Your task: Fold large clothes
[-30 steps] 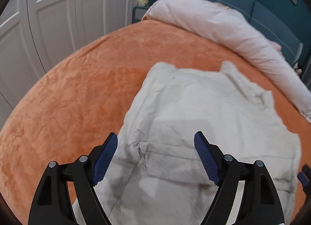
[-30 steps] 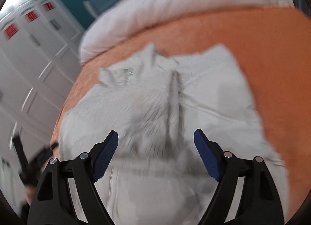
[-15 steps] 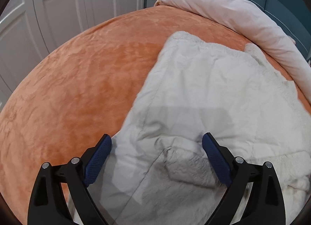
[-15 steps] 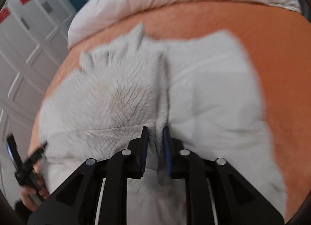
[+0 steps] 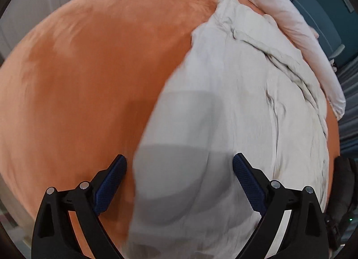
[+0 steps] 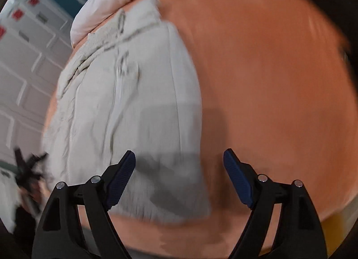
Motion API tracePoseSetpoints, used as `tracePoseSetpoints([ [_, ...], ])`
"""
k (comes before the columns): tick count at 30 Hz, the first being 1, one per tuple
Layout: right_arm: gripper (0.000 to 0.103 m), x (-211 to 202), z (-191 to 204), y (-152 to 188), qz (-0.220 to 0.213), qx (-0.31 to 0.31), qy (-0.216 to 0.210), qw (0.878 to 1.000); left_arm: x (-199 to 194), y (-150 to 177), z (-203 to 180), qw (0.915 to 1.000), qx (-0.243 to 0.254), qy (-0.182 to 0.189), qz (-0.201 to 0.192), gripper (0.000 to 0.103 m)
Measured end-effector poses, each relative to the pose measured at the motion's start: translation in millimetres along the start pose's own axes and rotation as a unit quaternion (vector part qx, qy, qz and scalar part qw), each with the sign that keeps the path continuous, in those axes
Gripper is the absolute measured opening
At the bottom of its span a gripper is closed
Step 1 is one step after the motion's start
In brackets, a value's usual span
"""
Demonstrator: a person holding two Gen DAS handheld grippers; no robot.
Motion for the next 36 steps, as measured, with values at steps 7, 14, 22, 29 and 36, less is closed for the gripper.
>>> tracePoseSetpoints([
  [7,0.015,-19,51,32,-0.011,-0.064,-0.002,0.998,-28,15,-33,0.9978,0.066,0.008,-0.001,0.018],
  [14,0.012,-95,36,99,0.025,-0.133,0.022,0.990,-107,87,-45,0.9874,0.155,0.009,0.028,0.011],
  [22,0.026,-100,-28,179,0.090,-0.111,0.080,0.986,-141,171,-40,0.9859,0.152,-0.026,0.063,0.030],
  [29,0.051,-156,2,105,-0.039,-0.116,0.062,0.991,-211,64,-73,0.9769,0.157,-0.063,-0.131,0.073],
  [36,0.051,-133,101,32,-0.105,-0.151,-0.028,0.983,-141,-52,-123,0.9691,0.156,-0.065,-0.180,0.073],
])
Point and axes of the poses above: each gripper's, at about its wrist camera, not at the fingertips, and x roughly the way its jaws point, z to its left, y to its underside, the point moved 5 cm from there along x, roughly the way its jaws point, and after that the axes turned 15 degrees about x, right-handed, at the moved point
